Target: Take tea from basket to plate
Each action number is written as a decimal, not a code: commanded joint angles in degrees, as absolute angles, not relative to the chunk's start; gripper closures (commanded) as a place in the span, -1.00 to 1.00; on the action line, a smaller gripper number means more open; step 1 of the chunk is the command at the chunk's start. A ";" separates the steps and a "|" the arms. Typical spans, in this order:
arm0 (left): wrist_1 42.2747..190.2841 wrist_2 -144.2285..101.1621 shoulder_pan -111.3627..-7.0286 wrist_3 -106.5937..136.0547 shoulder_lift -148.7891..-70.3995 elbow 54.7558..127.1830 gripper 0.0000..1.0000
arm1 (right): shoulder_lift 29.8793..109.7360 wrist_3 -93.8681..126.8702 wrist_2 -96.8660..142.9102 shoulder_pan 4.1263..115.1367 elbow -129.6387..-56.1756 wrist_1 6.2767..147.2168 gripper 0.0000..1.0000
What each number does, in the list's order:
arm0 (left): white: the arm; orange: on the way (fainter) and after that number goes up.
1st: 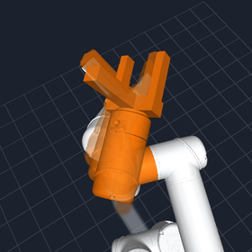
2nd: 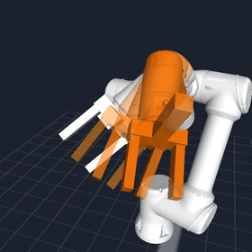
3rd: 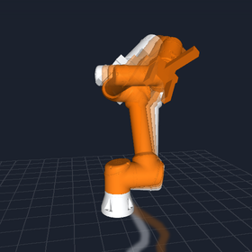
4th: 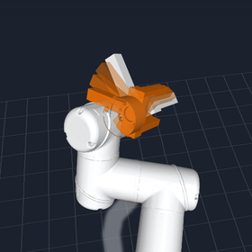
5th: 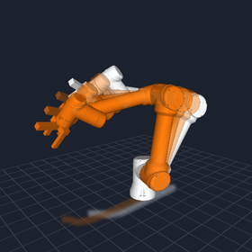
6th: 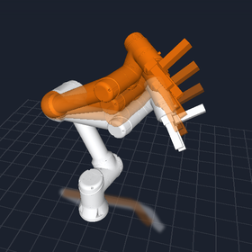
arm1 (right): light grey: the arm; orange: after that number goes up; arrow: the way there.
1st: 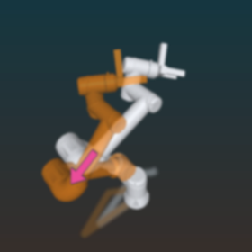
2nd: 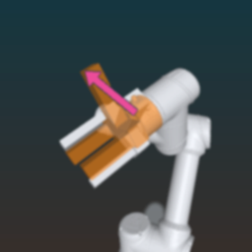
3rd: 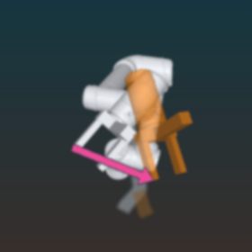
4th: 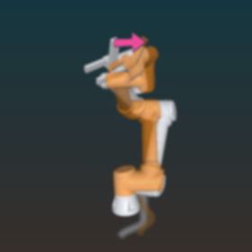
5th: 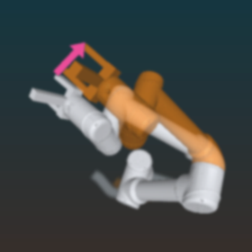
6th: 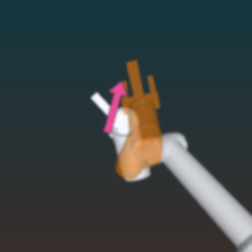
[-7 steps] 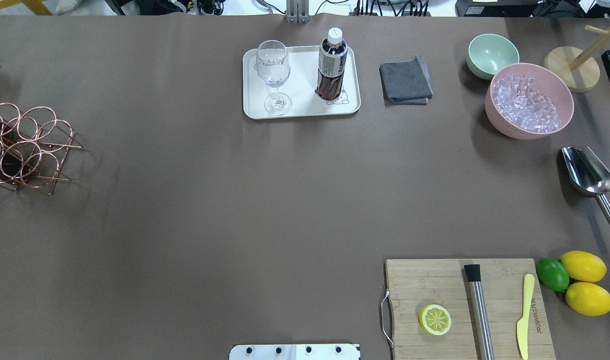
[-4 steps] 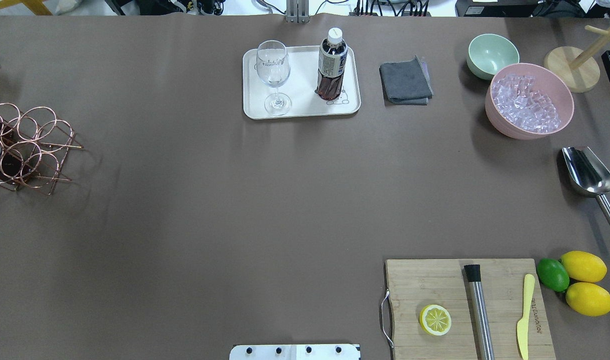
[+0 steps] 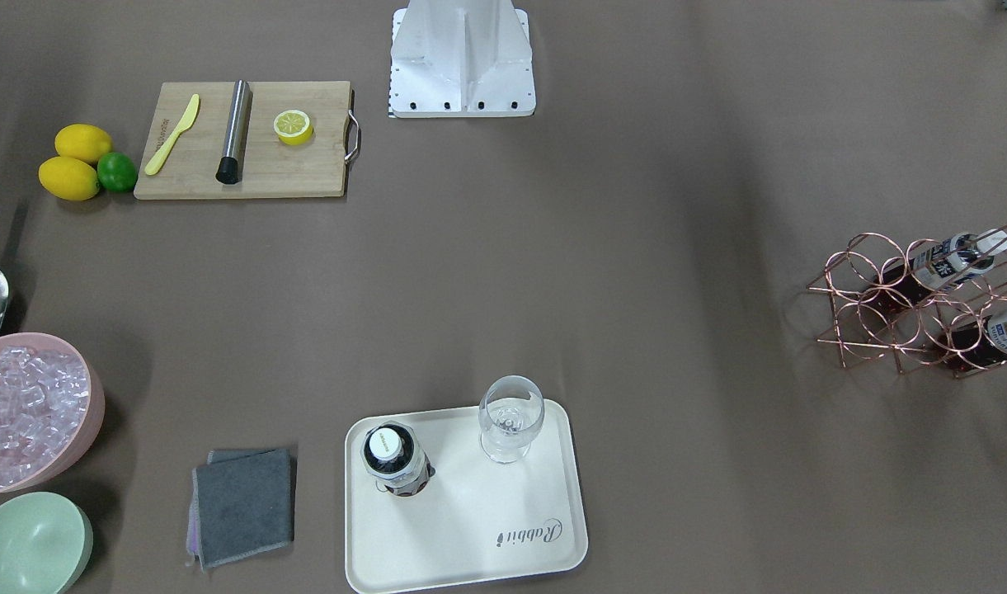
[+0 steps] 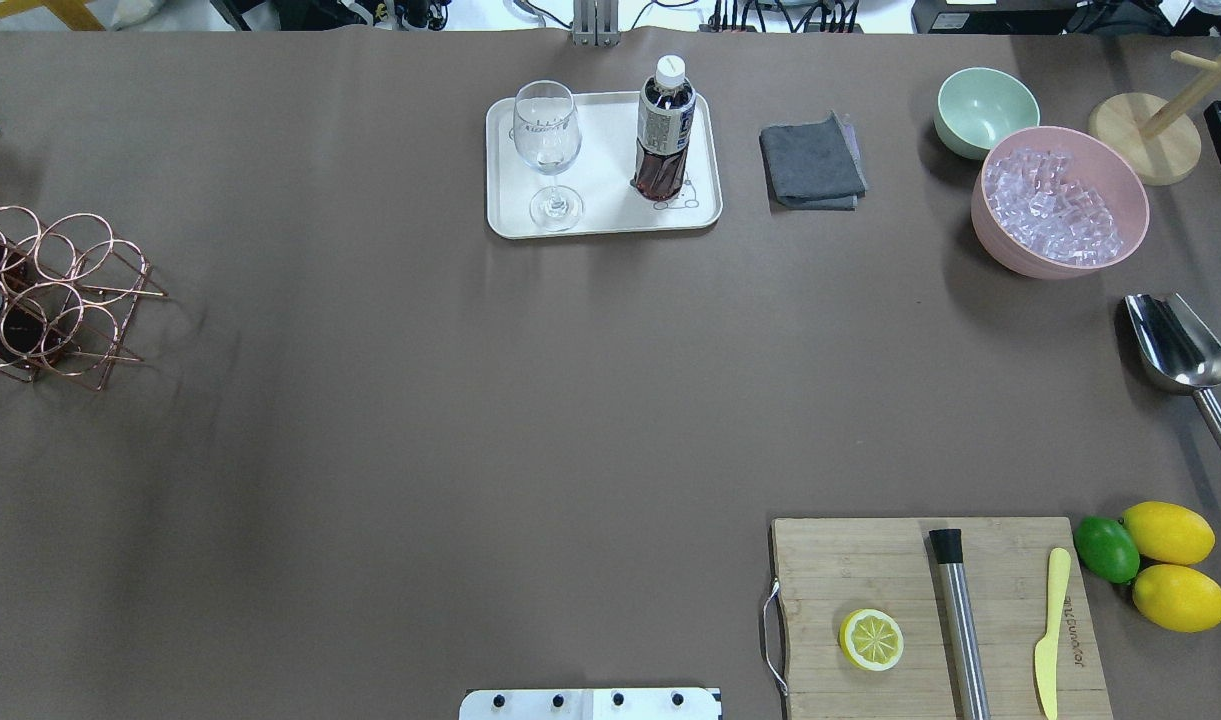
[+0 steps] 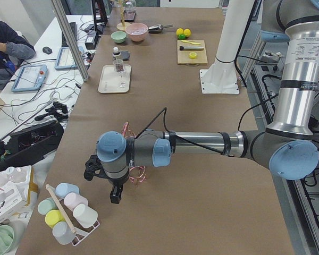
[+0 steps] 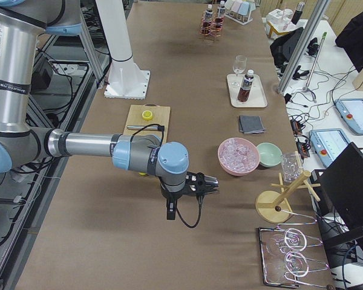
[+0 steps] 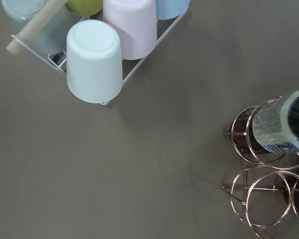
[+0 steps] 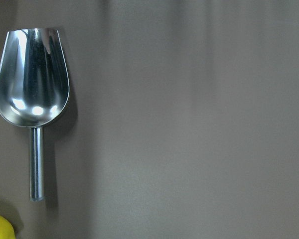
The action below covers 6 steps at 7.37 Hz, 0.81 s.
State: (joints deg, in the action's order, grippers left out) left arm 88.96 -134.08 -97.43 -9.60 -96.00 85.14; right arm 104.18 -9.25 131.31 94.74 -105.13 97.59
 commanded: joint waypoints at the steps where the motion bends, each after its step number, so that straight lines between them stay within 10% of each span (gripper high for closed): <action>1: 96.12 -134.12 -96.95 -4.25 -95.80 79.21 -0.96 | 104.24 -9.49 131.04 94.92 -104.59 97.56 -1.00; 6: 100.02 -135.70 -93.61 9.04 -97.91 79.10 -0.96 | 104.06 -9.14 131.13 94.92 -104.50 97.56 -1.00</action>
State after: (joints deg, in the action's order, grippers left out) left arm 100.00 -134.56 -94.45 5.49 -96.75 78.61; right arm 104.11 -9.40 131.05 94.98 -104.54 97.56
